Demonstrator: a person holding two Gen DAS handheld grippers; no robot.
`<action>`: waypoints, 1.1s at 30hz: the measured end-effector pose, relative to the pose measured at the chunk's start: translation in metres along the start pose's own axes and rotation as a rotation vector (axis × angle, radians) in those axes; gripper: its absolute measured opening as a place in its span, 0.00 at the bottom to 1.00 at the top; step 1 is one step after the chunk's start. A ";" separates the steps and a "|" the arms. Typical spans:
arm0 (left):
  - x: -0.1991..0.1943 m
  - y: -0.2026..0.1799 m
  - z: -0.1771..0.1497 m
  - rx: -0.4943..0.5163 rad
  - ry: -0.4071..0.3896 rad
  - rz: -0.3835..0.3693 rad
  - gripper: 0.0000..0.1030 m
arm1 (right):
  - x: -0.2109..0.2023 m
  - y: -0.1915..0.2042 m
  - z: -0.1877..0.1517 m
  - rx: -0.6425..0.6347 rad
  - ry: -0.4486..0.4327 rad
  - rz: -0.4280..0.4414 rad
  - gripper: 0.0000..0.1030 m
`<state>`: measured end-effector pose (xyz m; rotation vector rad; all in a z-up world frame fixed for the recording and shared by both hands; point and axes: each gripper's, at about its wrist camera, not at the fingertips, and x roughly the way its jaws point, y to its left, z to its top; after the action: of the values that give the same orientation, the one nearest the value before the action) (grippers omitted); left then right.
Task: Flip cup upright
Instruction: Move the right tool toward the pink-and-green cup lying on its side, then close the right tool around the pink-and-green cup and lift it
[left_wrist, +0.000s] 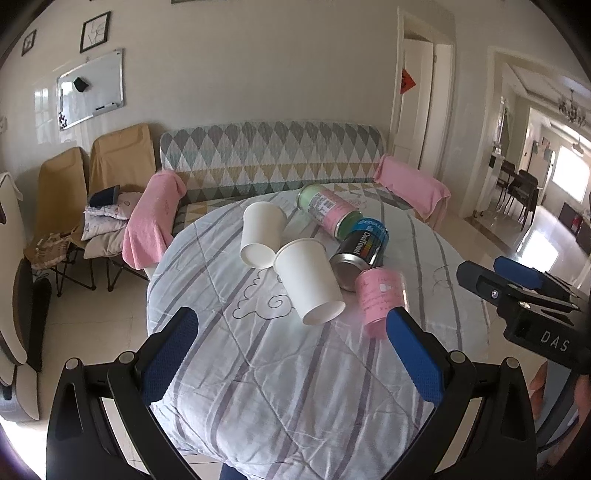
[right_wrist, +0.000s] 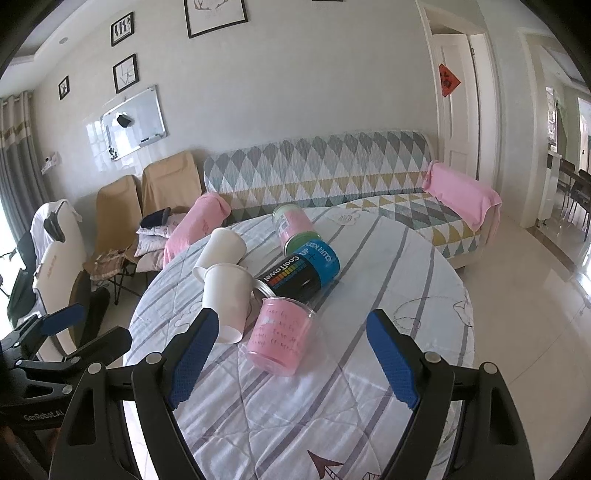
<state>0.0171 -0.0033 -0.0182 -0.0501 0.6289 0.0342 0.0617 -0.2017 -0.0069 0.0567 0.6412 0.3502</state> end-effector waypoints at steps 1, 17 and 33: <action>0.000 0.002 0.000 -0.003 0.001 0.003 1.00 | 0.001 0.000 0.001 -0.001 0.003 0.000 0.81; 0.039 0.019 0.027 -0.011 0.048 0.008 1.00 | 0.057 -0.003 0.046 -0.064 0.122 0.035 0.81; 0.159 0.028 0.112 -0.008 0.209 0.040 1.00 | 0.201 0.000 0.128 -0.152 0.413 0.090 0.81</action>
<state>0.2098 0.0333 -0.0228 -0.0492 0.8383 0.0703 0.2880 -0.1271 -0.0203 -0.1367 1.0205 0.5028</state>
